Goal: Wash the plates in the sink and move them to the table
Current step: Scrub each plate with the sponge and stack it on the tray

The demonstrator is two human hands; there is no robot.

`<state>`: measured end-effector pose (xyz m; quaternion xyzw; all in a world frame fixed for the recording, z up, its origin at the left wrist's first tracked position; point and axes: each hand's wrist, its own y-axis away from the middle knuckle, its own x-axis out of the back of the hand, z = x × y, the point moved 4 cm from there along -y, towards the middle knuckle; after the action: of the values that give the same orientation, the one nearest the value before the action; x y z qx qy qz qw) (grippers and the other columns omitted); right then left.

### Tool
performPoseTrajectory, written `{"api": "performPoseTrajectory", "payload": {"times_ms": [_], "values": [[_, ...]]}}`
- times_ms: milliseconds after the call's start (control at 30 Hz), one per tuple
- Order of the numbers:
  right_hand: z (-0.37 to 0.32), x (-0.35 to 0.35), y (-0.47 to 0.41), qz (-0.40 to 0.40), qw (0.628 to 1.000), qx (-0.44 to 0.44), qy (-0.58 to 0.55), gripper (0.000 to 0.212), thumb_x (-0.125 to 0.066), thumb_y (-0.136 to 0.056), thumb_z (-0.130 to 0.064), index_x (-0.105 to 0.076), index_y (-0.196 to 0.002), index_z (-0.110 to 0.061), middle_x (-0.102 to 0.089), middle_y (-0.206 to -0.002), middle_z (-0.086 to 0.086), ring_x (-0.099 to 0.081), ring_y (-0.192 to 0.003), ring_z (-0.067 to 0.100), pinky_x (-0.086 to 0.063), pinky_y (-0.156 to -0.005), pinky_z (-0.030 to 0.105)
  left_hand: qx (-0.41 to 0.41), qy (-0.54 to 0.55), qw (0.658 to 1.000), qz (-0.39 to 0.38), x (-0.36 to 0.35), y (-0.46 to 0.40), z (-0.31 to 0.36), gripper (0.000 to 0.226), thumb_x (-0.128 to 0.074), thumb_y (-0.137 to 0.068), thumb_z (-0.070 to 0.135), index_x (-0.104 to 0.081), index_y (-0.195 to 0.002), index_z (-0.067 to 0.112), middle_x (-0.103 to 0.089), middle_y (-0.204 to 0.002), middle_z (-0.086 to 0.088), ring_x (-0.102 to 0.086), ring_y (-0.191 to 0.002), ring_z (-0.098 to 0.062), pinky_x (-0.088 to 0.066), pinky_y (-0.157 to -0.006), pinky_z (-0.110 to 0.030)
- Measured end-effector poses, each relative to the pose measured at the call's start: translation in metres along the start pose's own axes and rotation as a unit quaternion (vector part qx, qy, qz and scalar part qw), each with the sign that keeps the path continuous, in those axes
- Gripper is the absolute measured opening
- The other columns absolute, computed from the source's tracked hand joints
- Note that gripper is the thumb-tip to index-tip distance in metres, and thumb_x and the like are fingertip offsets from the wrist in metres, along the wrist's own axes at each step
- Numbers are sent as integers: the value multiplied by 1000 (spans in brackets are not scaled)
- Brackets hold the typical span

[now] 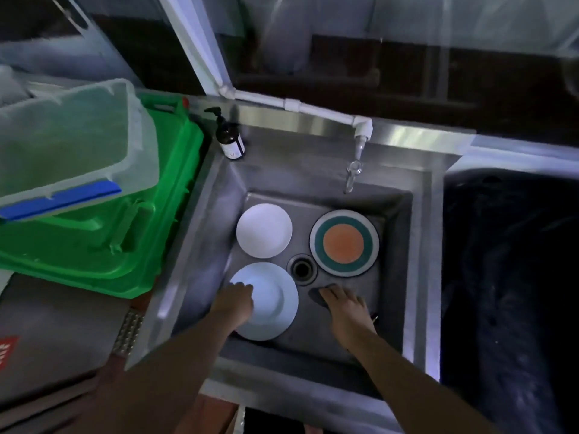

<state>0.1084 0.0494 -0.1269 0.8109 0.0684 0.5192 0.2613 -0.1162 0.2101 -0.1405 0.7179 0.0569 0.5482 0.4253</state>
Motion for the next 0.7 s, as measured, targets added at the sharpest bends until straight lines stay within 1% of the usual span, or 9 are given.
{"api": "performPoseTrajectory", "payload": {"times_ms": [133,233,333,367,400,467,533,600,700], "values": [[-4,-33,-23,-17,998,-59,-13,62,-51,-92,-12,-38,-150,-30,-42,-148,0,-40,-135,31,-39,-103,47,-2,-29,999,-21,-8,-61,-18,34,-47,-98,24,-54,-131,19,-57,-129,-4,-57,-119,-29,-53,-93,-41],[-7,-57,-42,-20,996,-87,-14,60,-56,-91,-13,-43,-148,-26,-46,-145,3,-45,-133,34,-41,-102,49,-17,10,1000,-10,-15,-105,-31,36,-49,-98,21,-55,-134,20,-58,-134,-3,-57,-120,-27,-53,-95,-40],[-9,-81,-60,-43,993,-106,-12,64,-59,-88,-13,-40,-148,-24,-44,-145,3,-42,-133,35,-39,-104,50,-14,83,996,29,-23,-149,-43,22,-55,-87,10,-60,-109,10,-62,-112,-12,-61,-101,-36,-53,-78,-39],[-9,-89,-65,-51,993,-110,-10,65,-59,-87,-12,-39,-148,-24,-43,-145,3,-41,-133,34,-39,-105,50,-17,95,994,43,-26,-163,-45,21,-56,-82,8,-61,-102,4,-61,-106,-19,-60,-98,-42,-53,-76,-41],[-9,-96,-70,-54,992,-116,-10,65,-60,-87,-12,-40,-148,-24,-44,-144,3,-42,-132,34,-39,-104,50,-16,104,994,40,-32,-177,-47,26,-56,-78,7,-62,-102,-1,-59,-105,-26,-59,-99,-47,-53,-80,-46],[-9,-110,-77,-60,991,-124,-3,63,-64,-85,-13,-45,-144,-24,-48,-140,4,-46,-127,35,-43,-100,50,-1,116,993,17,-44,-198,-48,47,-58,-82,10,-58,-127,-2,-50,-124,-35,-49,-116,-56,-46,-99,-56],[-7,-125,-83,-62,989,-132,0,61,-68,-82,-13,-50,-139,-24,-52,-135,4,-50,-122,35,-45,-95,50,44,161,986,-24,-48,-213,-44,62,-59,-92,16,-41,-150,10,-33,-147,-31,-35,-136,-50,-36,-112,-51],[-7,-129,-84,-73,988,-134,0,63,-70,-80,-13,-50,-139,-25,-52,-135,4,-50,-123,35,-44,-95,49,116,257,958,-42,-41,-219,-41,65,-57,-94,21,-33,-155,16,-30,-154,-22,-35,-140,-41,-36,-113,-44],[-6,-140,-86,-90,987,-136,-5,67,-66,-85,-14,-41,-146,-26,-46,-142,1,-42,-131,33,-39,-104,48,225,428,875,-30,-46,-234,-49,56,-57,-87,23,-47,-142,18,-53,-143,-13,-54,-127,-36,-47,-107,-42]]}}
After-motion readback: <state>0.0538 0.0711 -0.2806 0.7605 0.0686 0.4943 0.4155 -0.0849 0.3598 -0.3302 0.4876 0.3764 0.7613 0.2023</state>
